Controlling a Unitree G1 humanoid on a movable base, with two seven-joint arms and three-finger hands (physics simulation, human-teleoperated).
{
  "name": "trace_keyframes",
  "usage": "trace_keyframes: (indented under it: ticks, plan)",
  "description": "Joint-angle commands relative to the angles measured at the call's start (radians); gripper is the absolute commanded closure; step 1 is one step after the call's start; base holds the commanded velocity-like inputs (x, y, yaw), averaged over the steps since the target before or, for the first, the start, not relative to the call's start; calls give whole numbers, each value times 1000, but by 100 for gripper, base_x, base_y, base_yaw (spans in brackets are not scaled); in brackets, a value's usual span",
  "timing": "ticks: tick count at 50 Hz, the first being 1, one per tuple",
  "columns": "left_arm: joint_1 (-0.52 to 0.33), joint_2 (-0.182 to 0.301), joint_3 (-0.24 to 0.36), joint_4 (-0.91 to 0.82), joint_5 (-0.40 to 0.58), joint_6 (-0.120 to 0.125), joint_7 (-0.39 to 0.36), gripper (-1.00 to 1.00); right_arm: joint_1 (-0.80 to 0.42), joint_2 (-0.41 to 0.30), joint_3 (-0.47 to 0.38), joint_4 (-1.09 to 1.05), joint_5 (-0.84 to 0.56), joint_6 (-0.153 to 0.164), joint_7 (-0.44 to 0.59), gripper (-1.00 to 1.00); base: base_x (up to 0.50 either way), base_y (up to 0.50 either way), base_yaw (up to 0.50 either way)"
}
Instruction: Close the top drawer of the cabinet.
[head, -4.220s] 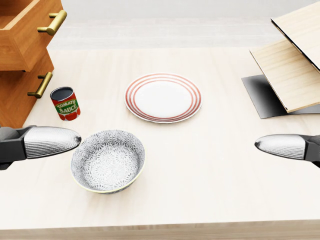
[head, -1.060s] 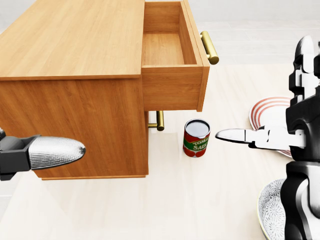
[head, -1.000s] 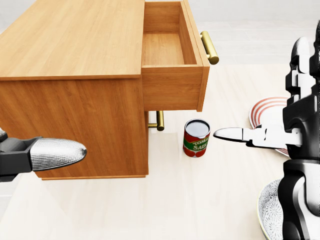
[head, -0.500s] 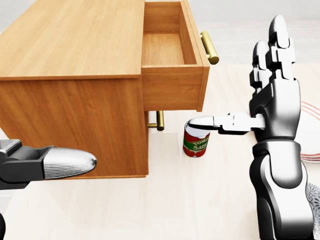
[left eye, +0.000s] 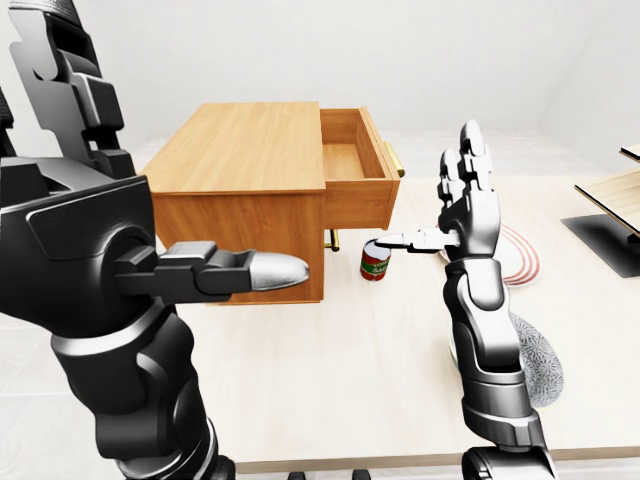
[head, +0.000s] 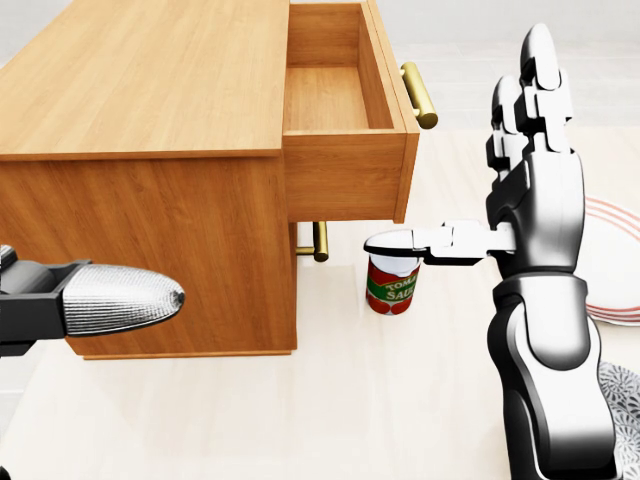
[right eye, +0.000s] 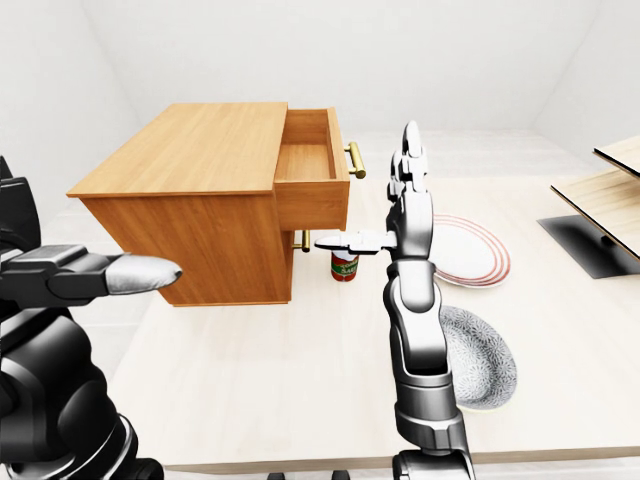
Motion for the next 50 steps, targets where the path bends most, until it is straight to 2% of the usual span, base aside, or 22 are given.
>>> trace_keyframes:
  ticks: [1,5,15,35,41,43,46,49,50]
  plan:
    - [-32,5,5,6,-8,0,6,-100,0,0,2,-12,-9,0,0,-100,0,0,0]
    - [-34,3,27,15,-12,0,21,-100,-13,1,12,18,-23,0,6,-100,0,0,0]
    - [-28,19,9,18,-14,0,41,-100,-41,6,-9,206,-23,0,9,-100,0,0,0]
    - [-24,22,7,12,-17,0,50,-100,-64,-3,-11,382,-2,0,9,-100,0,0,0]
    - [-19,24,4,4,-10,0,52,-100,-120,0,-8,528,2,0,8,-100,0,0,0]
    - [-16,23,1,0,-11,0,49,-100,-138,0,-8,576,3,-9,10,-100,0,0,0]
    - [-18,22,2,2,-10,0,48,-100,-169,-1,-7,637,8,-41,8,-100,0,0,0]
    - [-16,22,1,0,-6,0,48,-100,-181,-2,2,653,3,-48,6,-100,0,0,0]
    - [-16,22,1,0,-5,0,48,-100,-187,-3,7,648,-2,-39,4,-100,0,0,0]
